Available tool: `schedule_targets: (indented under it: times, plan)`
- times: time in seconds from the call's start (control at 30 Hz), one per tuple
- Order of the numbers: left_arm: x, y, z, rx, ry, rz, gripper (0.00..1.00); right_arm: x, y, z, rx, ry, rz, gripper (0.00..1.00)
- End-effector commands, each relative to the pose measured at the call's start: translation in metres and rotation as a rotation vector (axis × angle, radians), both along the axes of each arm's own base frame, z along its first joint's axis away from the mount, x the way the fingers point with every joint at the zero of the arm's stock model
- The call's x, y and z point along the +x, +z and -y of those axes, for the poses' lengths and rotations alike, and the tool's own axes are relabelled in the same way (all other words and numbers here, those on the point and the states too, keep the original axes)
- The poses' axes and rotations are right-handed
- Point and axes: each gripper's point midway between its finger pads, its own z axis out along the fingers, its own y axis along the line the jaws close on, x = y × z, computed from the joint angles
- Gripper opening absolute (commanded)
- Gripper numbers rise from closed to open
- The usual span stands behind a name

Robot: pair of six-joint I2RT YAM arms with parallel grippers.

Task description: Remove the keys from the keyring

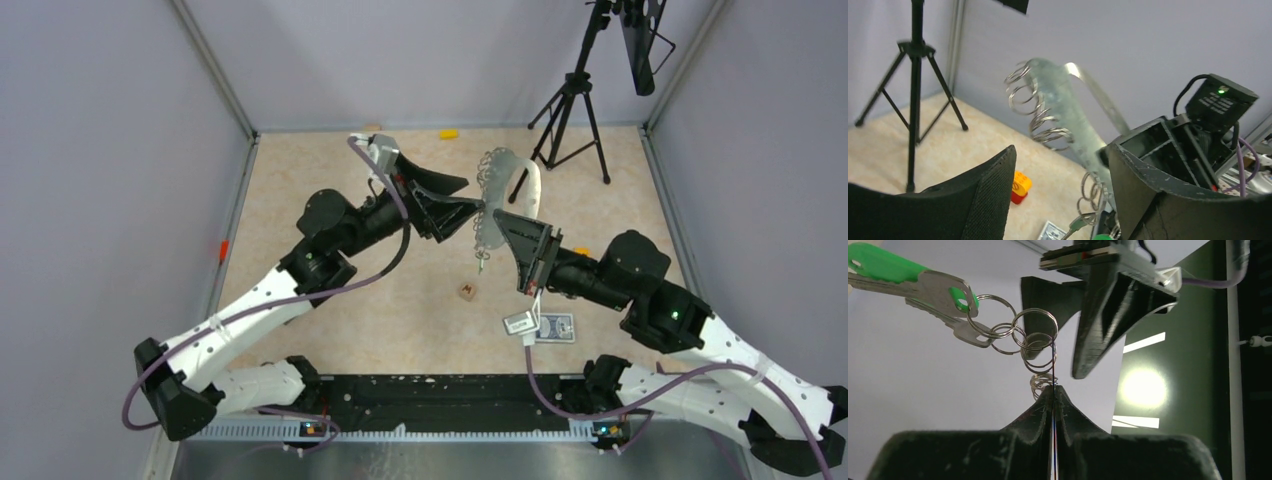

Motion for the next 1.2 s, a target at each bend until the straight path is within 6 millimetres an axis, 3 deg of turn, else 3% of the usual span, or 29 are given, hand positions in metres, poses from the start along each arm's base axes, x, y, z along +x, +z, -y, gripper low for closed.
schedule_targets:
  times: [0.0, 0.17, 0.43, 0.73, 1.07, 1.17]
  plan:
    - [0.004, -0.004, 0.008, -0.032, -0.094, -0.147, 0.70, -0.017, 0.038, 0.011, 0.072, 0.034, 0.071, 0.00]
    - [0.006, -0.010, 0.007, -0.060, -0.140, -0.181, 0.68, -0.018, 0.037, 0.012, 0.068, 0.035, 0.069, 0.00]
    - [-0.022, -0.003, 0.015, -0.074, -0.342, -0.118, 0.60, -0.017, 0.037, 0.010, 0.069, 0.037, 0.071, 0.00]
    - [-0.024, -0.025, 0.024, -0.060, -0.405, -0.159, 0.51, -0.018, 0.035, 0.008, 0.063, 0.043, 0.065, 0.00]
    - [-0.024, -0.008, 0.031, -0.126, -0.470, -0.138, 0.43, -0.017, 0.027, 0.002, 0.047, 0.057, 0.047, 0.00]
    - [-0.024, -0.007, 0.031, -0.139, -0.479, -0.146, 0.31, -0.017, 0.026, 0.001, 0.047, 0.056, 0.045, 0.00]
